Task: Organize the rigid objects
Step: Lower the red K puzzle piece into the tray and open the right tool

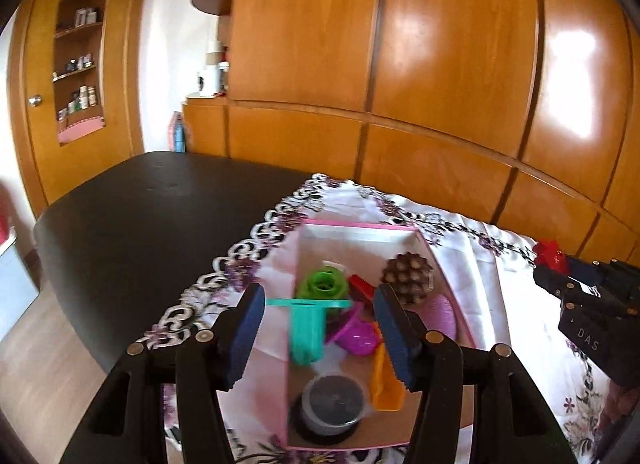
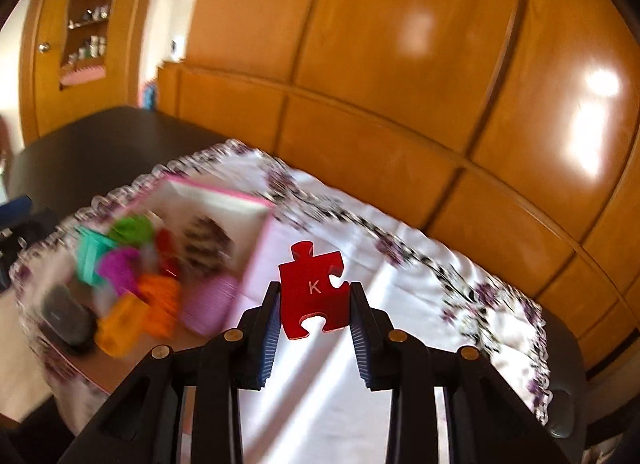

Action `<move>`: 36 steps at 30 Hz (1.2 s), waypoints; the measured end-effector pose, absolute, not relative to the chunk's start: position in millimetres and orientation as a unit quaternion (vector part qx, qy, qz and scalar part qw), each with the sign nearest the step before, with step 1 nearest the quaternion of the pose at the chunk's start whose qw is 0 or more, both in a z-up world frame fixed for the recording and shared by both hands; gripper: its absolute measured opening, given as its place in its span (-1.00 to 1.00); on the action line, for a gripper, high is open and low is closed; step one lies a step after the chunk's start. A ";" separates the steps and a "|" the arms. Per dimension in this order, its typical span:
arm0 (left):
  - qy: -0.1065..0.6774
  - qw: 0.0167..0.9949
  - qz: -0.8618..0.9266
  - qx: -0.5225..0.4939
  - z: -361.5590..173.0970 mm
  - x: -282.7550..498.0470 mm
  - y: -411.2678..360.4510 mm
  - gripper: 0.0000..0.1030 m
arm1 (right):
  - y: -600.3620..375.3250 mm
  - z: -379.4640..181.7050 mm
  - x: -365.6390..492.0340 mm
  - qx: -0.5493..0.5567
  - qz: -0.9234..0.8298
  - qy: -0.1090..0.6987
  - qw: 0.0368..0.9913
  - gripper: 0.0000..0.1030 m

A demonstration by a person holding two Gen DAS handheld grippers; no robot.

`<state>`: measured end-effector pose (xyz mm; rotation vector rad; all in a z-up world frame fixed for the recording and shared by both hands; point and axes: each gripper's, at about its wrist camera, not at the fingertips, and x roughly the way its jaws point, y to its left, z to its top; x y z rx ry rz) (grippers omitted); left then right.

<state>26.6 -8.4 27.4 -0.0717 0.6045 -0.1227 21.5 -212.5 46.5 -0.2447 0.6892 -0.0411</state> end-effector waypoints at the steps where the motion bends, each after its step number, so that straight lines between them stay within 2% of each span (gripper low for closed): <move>1: 0.298 0.952 -0.055 -0.037 27.2 26.0 -2.8 0.12 | -203.1 49.0 23.2 -0.118 -0.015 0.334 0.935 -0.39; 15: 0.310 0.949 0.003 -0.066 14.0 25.3 46.5 0.13 | -140.9 52.5 33.1 -0.113 0.008 0.313 0.943 -0.39; 36: 0.317 0.945 0.012 -0.076 7.0 28.7 57.1 0.17 | -128.0 24.0 52.4 -0.116 0.000 0.349 0.930 -0.39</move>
